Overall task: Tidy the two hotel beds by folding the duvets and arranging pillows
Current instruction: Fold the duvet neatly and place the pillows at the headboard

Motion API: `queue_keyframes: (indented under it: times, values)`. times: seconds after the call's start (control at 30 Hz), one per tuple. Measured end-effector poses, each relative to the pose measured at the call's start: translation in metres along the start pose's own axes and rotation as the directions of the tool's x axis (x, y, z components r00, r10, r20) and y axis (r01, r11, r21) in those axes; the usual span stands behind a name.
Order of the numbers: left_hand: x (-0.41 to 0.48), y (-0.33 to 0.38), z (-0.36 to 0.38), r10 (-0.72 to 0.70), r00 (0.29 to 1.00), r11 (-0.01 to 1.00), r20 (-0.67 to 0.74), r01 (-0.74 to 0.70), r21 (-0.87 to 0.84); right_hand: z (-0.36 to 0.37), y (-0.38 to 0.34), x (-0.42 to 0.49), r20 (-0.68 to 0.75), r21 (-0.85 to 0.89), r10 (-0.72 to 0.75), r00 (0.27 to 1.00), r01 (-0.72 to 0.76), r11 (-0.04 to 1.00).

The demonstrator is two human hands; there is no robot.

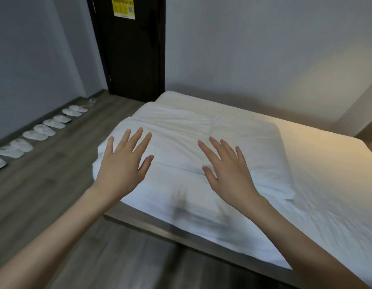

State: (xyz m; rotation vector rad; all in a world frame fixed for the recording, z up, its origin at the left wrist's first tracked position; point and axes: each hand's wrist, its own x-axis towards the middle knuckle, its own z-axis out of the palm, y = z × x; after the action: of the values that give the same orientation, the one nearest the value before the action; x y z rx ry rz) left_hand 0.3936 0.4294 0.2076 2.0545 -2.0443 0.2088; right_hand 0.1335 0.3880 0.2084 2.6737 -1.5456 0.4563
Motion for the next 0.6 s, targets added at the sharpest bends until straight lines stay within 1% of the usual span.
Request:
queue_keyframes:
  times: [0.13, 0.23, 0.33, 0.6]
  values:
    - [-0.009, -0.091, -0.012, -0.008, 1.0, 1.0, 0.005, 0.008, -0.028, 0.032, -0.079, 0.042, 0.0, 0.029, 0.002, 1.0, -0.002, 1.0]
    - [-0.012, -0.155, -0.02, -0.049, 0.998, 0.996, 0.027, 0.051, -0.069, 0.051, -0.135, 0.073, 0.008, 0.049, 0.004, 1.0, -0.005, 0.999]
    - [-0.007, -0.213, -0.025, -0.06, 0.997, 0.995, 0.039, 0.063, -0.079, 0.067, -0.183, 0.105, -0.001, 0.039, -0.014, 1.0, 0.014, 0.999]
    - [0.052, -0.346, -0.009, -0.046, 0.997, 0.996, 0.061, 0.051, -0.078, 0.117, -0.263, 0.224, 0.007, 0.008, -0.037, 0.999, 0.037, 0.999]
